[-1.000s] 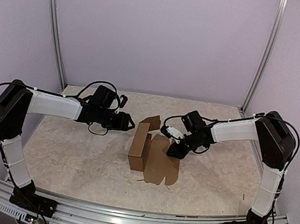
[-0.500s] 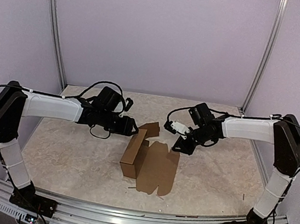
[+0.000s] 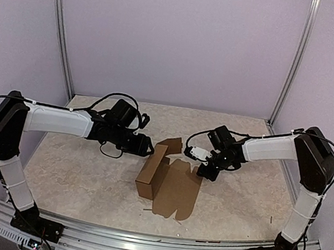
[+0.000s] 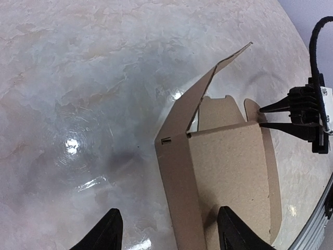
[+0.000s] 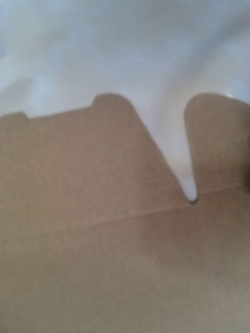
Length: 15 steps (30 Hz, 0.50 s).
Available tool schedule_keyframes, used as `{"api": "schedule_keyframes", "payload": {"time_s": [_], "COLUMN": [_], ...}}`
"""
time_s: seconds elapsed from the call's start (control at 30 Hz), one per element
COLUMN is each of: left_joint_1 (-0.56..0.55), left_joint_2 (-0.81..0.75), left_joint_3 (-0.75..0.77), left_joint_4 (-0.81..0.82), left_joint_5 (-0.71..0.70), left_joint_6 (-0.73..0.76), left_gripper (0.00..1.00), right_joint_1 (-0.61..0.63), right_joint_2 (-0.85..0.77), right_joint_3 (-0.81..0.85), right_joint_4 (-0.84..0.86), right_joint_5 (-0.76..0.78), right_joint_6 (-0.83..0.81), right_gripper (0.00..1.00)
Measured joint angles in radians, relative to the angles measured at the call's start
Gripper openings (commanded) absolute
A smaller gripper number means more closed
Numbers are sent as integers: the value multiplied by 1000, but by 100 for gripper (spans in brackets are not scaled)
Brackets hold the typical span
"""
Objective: Fold the paper box
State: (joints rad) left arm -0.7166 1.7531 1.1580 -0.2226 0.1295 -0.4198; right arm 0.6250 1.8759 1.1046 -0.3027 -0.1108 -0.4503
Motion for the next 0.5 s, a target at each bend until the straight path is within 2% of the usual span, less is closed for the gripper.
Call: {"api": "schedule_keyframes", "payload": {"time_s": [0.13, 0.5], "left_joint_1": [-5, -27], "left_joint_2": [2, 35], "left_joint_3": [10, 97], "left_joint_4": [-2, -14], "left_joint_5": [35, 105], "left_joint_6": [3, 10], "left_gripper": [61, 61], "right_joint_1": [0, -13], "right_joint_2": [-51, -137], "right_joint_3": [-56, -113], "right_joint_4": [-32, -284], "right_joint_5": [-23, -299], "right_joint_6": [41, 40], "right_gripper": [23, 28]}}
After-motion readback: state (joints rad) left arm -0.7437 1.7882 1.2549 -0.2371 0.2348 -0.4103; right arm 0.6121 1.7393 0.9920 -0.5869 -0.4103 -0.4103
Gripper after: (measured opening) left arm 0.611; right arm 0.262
